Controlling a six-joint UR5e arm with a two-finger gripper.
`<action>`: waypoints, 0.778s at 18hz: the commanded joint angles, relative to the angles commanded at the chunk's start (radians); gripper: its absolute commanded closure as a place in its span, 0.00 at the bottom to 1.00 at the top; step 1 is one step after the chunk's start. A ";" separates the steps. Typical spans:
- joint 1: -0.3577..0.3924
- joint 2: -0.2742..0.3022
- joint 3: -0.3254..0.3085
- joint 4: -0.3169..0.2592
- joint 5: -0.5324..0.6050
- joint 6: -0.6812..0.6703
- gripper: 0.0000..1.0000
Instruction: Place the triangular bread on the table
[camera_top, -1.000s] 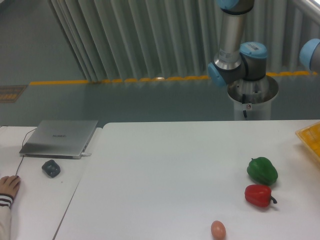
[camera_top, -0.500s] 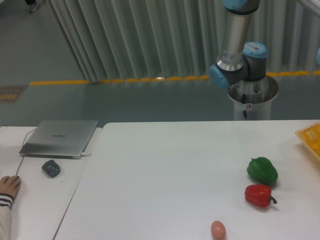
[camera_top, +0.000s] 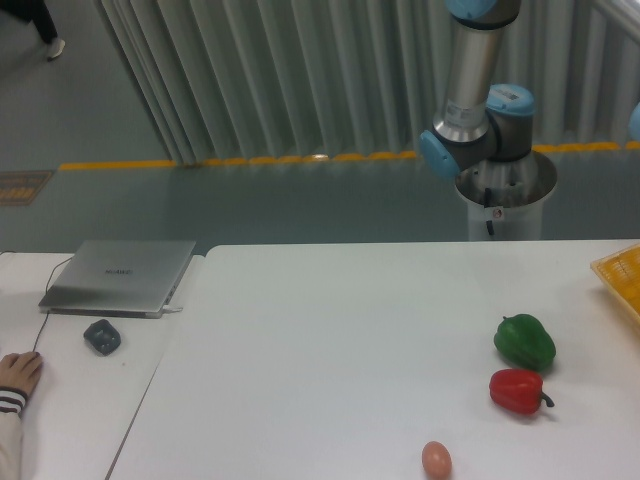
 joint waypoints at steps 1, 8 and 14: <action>0.002 -0.003 0.000 0.003 0.000 0.000 0.00; 0.002 -0.041 -0.003 0.048 0.000 -0.003 0.03; 0.005 -0.045 -0.003 0.052 0.000 -0.006 0.39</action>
